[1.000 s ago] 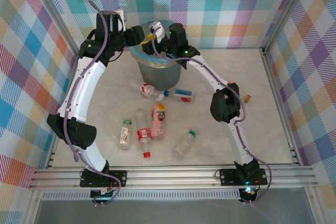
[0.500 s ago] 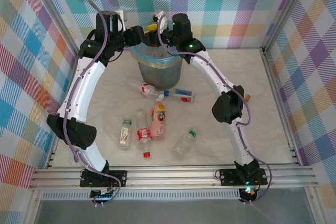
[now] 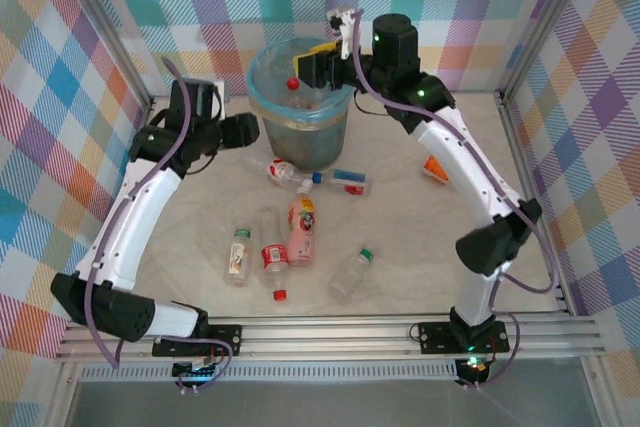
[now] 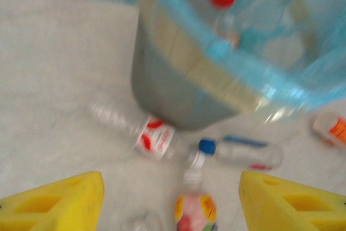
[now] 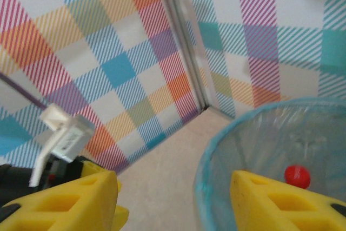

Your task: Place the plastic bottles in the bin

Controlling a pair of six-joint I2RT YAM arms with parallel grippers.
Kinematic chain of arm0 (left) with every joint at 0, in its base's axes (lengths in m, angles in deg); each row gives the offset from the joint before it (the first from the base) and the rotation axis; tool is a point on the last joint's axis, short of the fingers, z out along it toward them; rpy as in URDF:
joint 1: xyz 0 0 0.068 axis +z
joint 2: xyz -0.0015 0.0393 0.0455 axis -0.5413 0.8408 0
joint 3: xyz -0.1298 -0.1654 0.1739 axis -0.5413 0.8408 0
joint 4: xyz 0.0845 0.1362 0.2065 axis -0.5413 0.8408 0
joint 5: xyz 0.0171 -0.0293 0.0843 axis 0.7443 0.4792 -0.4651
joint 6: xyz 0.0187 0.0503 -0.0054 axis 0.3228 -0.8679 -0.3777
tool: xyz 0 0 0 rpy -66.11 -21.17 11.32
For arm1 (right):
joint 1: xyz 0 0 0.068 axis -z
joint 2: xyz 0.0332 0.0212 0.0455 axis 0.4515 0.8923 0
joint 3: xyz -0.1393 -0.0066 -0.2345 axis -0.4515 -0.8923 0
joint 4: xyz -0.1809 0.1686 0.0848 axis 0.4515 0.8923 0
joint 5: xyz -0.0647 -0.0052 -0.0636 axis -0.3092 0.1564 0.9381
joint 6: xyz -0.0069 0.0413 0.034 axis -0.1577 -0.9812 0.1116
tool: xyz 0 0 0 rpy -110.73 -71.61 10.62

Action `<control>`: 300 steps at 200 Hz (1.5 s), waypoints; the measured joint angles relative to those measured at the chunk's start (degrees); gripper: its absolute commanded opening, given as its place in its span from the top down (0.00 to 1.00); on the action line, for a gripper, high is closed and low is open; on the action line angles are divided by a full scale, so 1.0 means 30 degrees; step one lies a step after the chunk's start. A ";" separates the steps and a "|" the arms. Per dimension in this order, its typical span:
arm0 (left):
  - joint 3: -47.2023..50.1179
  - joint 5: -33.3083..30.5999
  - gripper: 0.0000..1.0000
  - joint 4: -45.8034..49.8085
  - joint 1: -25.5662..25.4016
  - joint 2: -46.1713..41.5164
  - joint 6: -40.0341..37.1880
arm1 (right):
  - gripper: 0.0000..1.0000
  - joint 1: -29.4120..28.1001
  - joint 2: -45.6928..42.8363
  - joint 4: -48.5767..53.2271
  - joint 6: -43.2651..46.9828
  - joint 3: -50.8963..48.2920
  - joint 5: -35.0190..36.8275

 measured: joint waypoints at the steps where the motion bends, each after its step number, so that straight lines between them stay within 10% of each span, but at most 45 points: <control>1: 0.0087 0.0000 0.32 0.0051 0.0000 -0.0044 -0.0007 | 0.42 -0.0029 -0.0073 -0.0007 0.0015 -0.0117 0.0000; 142: 1.0142 0.0328 0.35 -0.0525 0.0000 0.1093 0.0874 | 0.28 -0.3534 -0.4779 -0.0255 0.1909 -1.3879 -0.2280; 300: 1.2648 -0.0219 0.51 -0.2994 0.0000 0.3169 0.1035 | 0.26 -0.5173 -0.3701 -0.0058 0.1945 -1.5110 -0.2514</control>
